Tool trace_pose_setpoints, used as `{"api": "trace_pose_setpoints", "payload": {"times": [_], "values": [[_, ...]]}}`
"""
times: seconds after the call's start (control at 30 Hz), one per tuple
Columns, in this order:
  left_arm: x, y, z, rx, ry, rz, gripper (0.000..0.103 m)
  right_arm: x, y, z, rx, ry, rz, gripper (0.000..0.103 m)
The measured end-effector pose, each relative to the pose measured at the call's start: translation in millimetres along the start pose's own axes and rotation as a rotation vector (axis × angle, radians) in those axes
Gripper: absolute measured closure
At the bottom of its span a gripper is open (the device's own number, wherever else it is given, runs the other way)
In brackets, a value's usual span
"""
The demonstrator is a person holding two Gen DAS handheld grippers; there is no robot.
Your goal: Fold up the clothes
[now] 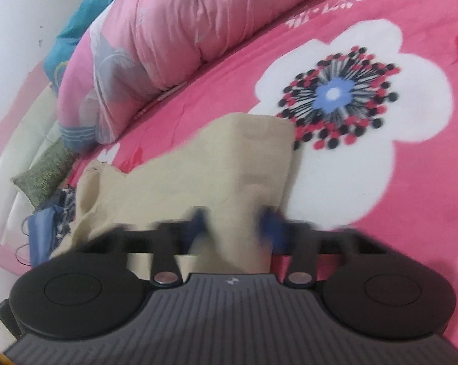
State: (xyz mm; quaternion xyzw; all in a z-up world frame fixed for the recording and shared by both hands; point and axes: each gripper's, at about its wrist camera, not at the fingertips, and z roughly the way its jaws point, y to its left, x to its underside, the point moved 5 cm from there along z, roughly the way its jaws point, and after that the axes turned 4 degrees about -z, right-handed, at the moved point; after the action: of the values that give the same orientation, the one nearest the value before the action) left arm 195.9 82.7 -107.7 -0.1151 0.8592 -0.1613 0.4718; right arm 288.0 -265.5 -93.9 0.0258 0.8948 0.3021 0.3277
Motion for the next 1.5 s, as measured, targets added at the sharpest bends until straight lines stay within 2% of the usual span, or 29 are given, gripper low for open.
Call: {"api": "trace_pose_setpoints", "payload": {"times": [0.03,0.1,0.2,0.27,0.3,0.4,0.5,0.57,0.63,0.73,0.87,0.9,0.93,1.03,1.1,1.3,1.4,1.47,1.5], "values": [[0,2,0,0.009,-0.002,-0.011,0.031,0,10,-6,0.011,-0.030,-0.043,0.096],[-1,5,-3,0.018,-0.004,-0.026,0.031,-1,46,-31,0.026,-0.124,-0.195,0.098],[-4,11,-8,-0.010,-0.018,-0.051,0.035,14,120,-77,0.027,-0.256,-0.514,0.098],[-9,18,-20,-0.048,-0.054,-0.082,0.037,48,170,-98,0.020,-0.283,-0.774,0.098],[-11,22,-27,-0.064,-0.076,-0.100,0.037,69,191,-104,0.014,-0.275,-0.897,0.098],[-18,37,-51,-0.100,-0.141,-0.161,0.037,141,226,-103,-0.011,-0.173,-1.147,0.098],[-22,51,-69,-0.120,-0.154,-0.203,0.036,205,227,-82,-0.067,-0.025,-1.192,0.097],[-23,57,-77,-0.137,-0.144,-0.203,0.036,245,226,-68,-0.094,0.072,-1.222,0.091],[-24,57,-85,-0.141,-0.136,-0.178,0.036,266,222,-56,-0.061,0.098,-1.253,0.090],[-22,53,-91,-0.136,-0.137,-0.131,0.033,261,225,-61,-0.047,0.080,-1.220,0.086],[-14,44,-84,-0.123,-0.126,-0.091,0.033,223,219,-92,-0.146,0.076,-1.042,0.073],[-11,41,-80,-0.122,-0.121,-0.075,0.033,211,216,-100,-0.170,0.072,-0.992,0.066],[-8,38,-77,-0.120,-0.116,-0.058,0.033,199,212,-107,-0.189,0.061,-0.940,0.052],[-1,35,-69,-0.123,-0.105,-0.018,0.033,159,195,-123,-0.225,-0.010,-0.772,0.025],[1,37,-66,-0.118,-0.098,-0.026,0.033,129,180,-119,-0.243,-0.038,-0.655,0.022],[10,53,-51,-0.102,-0.056,-0.096,0.032,73,132,-45,-0.160,0.023,-0.361,0.021],[9,55,-52,-0.090,-0.065,-0.110,0.031,66,116,-5,-0.126,0.068,-0.282,0.021],[9,56,-50,-0.086,-0.064,-0.111,0.030,65,114,11,-0.153,0.068,-0.237,0.038],[9,56,-50,-0.086,-0.064,-0.111,0.030,65,115,14,-0.179,0.061,-0.213,0.065]]}}
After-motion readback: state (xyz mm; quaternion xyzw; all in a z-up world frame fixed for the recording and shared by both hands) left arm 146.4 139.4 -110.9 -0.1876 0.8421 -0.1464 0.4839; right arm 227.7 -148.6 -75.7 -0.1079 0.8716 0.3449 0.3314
